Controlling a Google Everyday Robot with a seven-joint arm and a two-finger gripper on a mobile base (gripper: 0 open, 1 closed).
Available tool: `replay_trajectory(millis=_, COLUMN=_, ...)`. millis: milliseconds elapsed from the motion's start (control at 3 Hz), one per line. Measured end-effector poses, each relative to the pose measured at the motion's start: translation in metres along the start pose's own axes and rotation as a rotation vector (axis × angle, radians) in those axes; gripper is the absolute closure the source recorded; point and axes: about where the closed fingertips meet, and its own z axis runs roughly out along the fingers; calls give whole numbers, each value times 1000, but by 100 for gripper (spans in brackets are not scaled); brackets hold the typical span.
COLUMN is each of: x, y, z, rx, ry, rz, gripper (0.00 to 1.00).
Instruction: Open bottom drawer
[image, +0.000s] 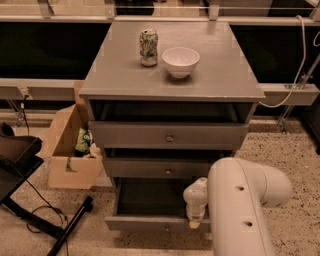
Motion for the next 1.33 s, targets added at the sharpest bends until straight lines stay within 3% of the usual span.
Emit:
replay_trajectory(millis=333, x=0, y=2, z=2, rx=-3, ry=1, rz=0, gripper=12)
replay_trajectory(millis=667, x=1, y=3, z=3, rx=-6, ry=1, rz=0, gripper=0)
replay_trajectory(millis=1000, x=1, y=3, z=3, rx=-6, ry=1, rz=0, gripper=0)
replay_trajectory(millis=1333, x=9, y=29, z=21, rx=-53, ry=-39, rz=13, gripper=3)
